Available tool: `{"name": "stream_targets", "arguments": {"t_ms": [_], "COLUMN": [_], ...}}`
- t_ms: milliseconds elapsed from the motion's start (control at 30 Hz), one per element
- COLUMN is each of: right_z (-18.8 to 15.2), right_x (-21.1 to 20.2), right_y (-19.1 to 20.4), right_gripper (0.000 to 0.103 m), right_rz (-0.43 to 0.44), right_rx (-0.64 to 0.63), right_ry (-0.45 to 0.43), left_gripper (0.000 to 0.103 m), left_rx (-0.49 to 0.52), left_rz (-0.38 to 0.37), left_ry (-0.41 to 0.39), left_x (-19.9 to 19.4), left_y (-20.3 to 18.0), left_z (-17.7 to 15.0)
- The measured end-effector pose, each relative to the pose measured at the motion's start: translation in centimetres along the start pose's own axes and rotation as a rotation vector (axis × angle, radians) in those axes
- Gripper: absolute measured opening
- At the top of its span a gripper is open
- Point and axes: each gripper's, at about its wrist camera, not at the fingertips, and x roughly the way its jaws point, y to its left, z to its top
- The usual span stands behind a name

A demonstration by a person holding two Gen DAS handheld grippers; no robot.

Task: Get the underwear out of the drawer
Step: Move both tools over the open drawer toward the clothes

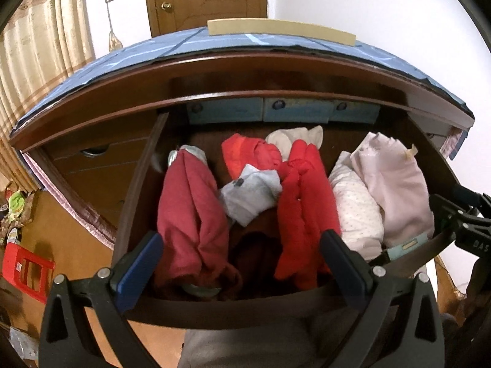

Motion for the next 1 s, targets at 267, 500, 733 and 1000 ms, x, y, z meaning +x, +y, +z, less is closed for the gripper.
{"name": "stream_targets", "arguments": {"t_ms": [267, 500, 733, 1000], "right_z": [0.4, 0.6, 0.6, 0.3], "right_x": [0.7, 1.0, 1.1, 0.7], "right_y": [-0.7, -0.4, -0.4, -0.4], "right_gripper": [0.095, 0.095, 0.095, 0.095], "right_rz": [0.033, 0.032, 0.031, 0.031], "right_rx": [-0.004, -0.001, 0.002, 0.005], "right_ry": [0.032, 0.05, 0.051, 0.031], "left_gripper": [0.103, 0.103, 0.103, 0.103], "left_rx": [0.001, -0.008, -0.01, -0.027], "left_rz": [0.005, 0.011, 0.01, -0.022], "left_ry": [0.04, 0.039, 0.037, 0.035], "left_x": [0.3, 0.0, 0.2, 0.2], "left_y": [0.1, 0.6, 0.5, 0.8], "left_z": [0.4, 0.3, 0.2, 0.1]}}
